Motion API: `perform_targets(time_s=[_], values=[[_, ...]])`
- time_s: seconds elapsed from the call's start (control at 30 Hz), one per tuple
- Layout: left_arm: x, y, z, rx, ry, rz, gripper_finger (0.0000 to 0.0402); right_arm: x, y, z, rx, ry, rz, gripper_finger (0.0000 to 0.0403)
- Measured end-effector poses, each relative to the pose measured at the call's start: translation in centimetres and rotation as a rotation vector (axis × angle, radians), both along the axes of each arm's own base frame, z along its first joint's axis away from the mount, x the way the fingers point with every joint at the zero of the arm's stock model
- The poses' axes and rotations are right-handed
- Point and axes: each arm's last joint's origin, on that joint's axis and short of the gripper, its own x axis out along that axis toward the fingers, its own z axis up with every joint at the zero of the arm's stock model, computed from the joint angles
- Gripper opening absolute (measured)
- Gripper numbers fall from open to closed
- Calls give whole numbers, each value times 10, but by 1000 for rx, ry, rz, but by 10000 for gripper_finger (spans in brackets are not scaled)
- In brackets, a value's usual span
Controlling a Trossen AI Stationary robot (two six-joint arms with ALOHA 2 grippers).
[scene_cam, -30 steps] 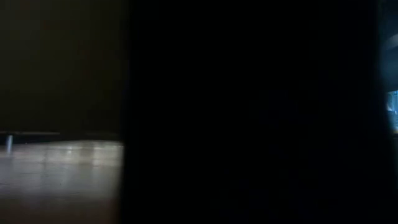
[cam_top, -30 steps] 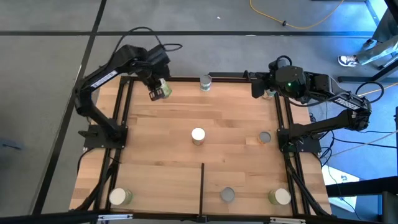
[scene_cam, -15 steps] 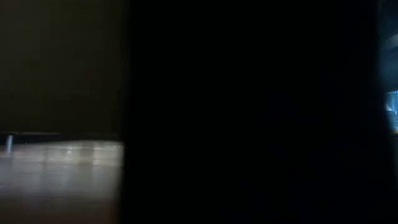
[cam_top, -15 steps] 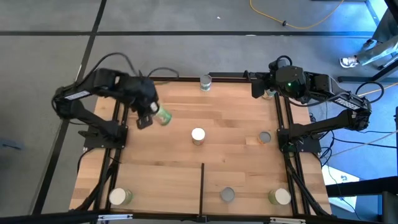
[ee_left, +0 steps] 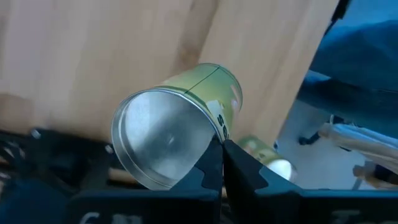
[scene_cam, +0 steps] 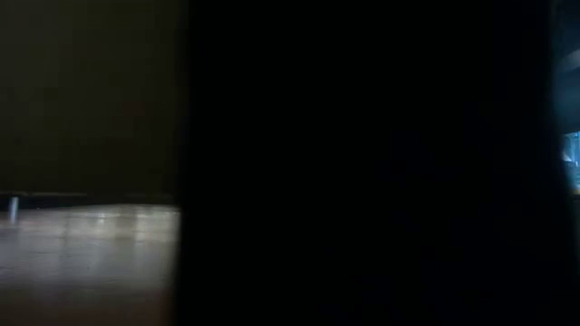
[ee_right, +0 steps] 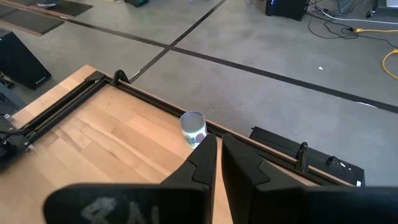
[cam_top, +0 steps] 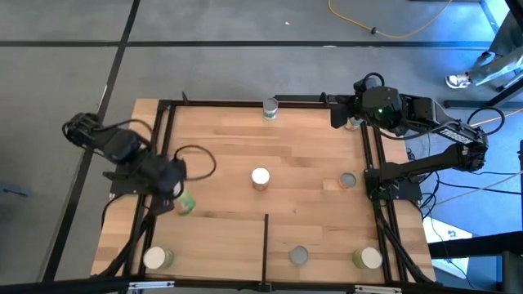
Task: Pick and place cans onto a shelf
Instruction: Put the canned oranges on the shelf
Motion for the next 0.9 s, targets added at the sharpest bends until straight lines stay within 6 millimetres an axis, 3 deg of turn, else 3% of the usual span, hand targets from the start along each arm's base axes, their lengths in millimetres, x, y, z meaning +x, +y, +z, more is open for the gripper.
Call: perform_targets(time_s=[0.2,0.53,0.9], values=[[-13,-30,-5,36,24,62,0,0,0,0,0,-1,0,28],[-4,-89,-37,160,134,71,0,0,0,1,-4,-8,-8,28],[-6,-131,-67,228,243,307,0,0,0,1,-2,-13,-11,28]])
